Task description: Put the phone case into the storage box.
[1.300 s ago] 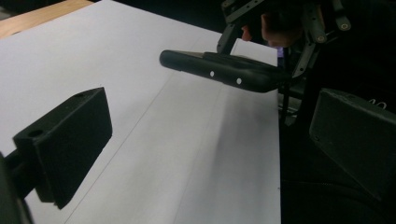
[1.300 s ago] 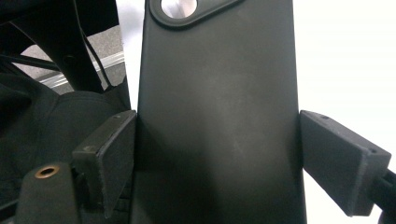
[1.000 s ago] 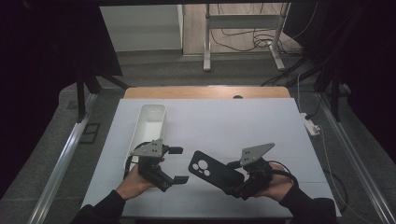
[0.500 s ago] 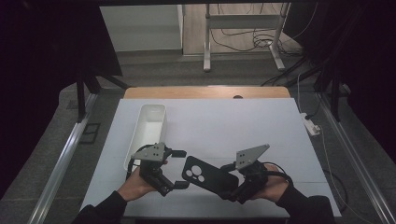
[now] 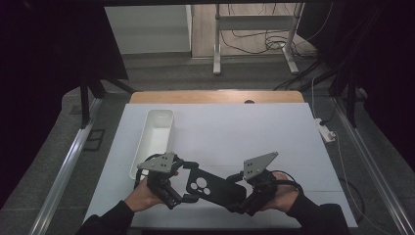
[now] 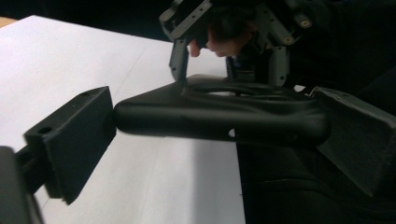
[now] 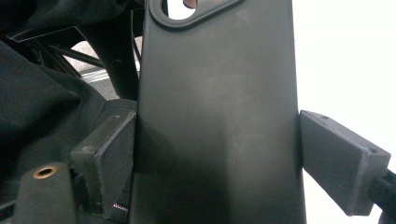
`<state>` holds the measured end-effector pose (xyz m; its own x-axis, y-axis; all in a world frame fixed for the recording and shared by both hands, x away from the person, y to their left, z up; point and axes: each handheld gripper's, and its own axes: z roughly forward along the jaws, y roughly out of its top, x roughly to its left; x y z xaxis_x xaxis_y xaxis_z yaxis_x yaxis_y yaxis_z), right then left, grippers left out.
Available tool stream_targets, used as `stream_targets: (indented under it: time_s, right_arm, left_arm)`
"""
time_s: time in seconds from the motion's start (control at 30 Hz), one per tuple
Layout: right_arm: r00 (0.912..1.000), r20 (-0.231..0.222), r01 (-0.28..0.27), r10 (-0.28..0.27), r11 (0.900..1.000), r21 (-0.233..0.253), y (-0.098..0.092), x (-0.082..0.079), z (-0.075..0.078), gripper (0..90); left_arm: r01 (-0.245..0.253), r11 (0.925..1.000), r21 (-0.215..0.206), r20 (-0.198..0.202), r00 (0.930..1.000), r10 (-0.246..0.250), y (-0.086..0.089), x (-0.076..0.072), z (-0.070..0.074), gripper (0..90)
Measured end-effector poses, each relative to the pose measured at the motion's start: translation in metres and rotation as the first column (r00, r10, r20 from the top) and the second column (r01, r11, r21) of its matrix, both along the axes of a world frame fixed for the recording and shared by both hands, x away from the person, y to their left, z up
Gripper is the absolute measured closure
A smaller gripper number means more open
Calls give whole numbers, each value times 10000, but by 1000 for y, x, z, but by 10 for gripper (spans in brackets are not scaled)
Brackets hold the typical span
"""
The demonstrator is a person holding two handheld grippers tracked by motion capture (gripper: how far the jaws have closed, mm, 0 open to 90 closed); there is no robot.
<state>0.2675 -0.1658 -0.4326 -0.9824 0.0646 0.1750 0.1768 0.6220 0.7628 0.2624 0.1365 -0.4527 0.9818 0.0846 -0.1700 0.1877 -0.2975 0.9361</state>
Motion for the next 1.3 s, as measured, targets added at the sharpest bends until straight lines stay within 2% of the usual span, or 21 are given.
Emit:
stream_targets:
  time_s: [0.13, 0.5, 0.7, 1.2, 1.3]
  right_arm:
    - [9998, -50, -176, 176, 9998, 88, 2, 0, 0, 146]
    - [9992, -172, -349, 352, 9992, 176, 2, 0, -1, 143]
    - [9986, -302, -424, 426, 9991, 82, 3, 0, -3, 136]
    - [9993, -130, -357, 358, 9994, 19, 3, 0, -3, 142]
    - [9994, -100, -344, 345, 9994, 18, 2, -1, -2, 144]
  left_arm:
    - [227, 9997, -57, 23, 9997, -227, 0, -1, 0, 59]
    - [329, 9994, -122, 50, 9994, -329, 2, -1, 0, 107]
    - [325, 9994, -81, -94, 9994, -325, 1, -1, 1, 117]
    - [300, 9995, -9, -354, 9989, -300, 0, 0, 1, 123]
    - [260, 9996, -114, -390, 9989, -264, 0, 0, 1, 115]
